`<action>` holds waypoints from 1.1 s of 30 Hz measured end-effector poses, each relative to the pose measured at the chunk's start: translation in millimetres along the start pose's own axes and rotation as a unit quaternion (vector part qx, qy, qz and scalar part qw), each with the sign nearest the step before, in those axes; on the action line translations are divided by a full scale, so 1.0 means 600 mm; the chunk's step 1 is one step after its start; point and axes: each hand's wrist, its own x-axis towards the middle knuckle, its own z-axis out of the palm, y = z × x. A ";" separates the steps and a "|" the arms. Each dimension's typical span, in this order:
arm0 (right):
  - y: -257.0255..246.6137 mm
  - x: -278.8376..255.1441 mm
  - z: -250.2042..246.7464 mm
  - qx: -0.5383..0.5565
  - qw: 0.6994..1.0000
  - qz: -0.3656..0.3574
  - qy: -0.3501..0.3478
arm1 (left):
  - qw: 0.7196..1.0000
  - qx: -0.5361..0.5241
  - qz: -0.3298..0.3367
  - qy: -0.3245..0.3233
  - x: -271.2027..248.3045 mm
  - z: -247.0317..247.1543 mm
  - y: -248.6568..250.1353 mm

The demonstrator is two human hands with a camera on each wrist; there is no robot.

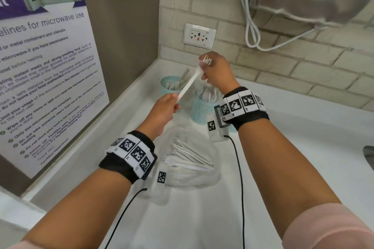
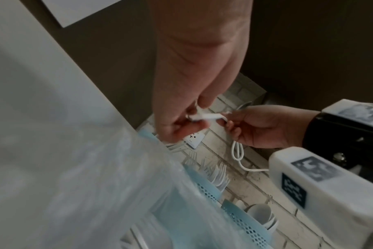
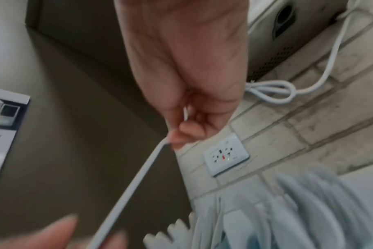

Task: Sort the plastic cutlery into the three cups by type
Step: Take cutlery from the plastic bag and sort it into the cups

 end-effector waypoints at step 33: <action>0.055 -0.211 0.108 -0.435 0.818 0.048 -0.374 | 0.882 0.453 0.070 -0.108 -0.050 -0.038 -0.047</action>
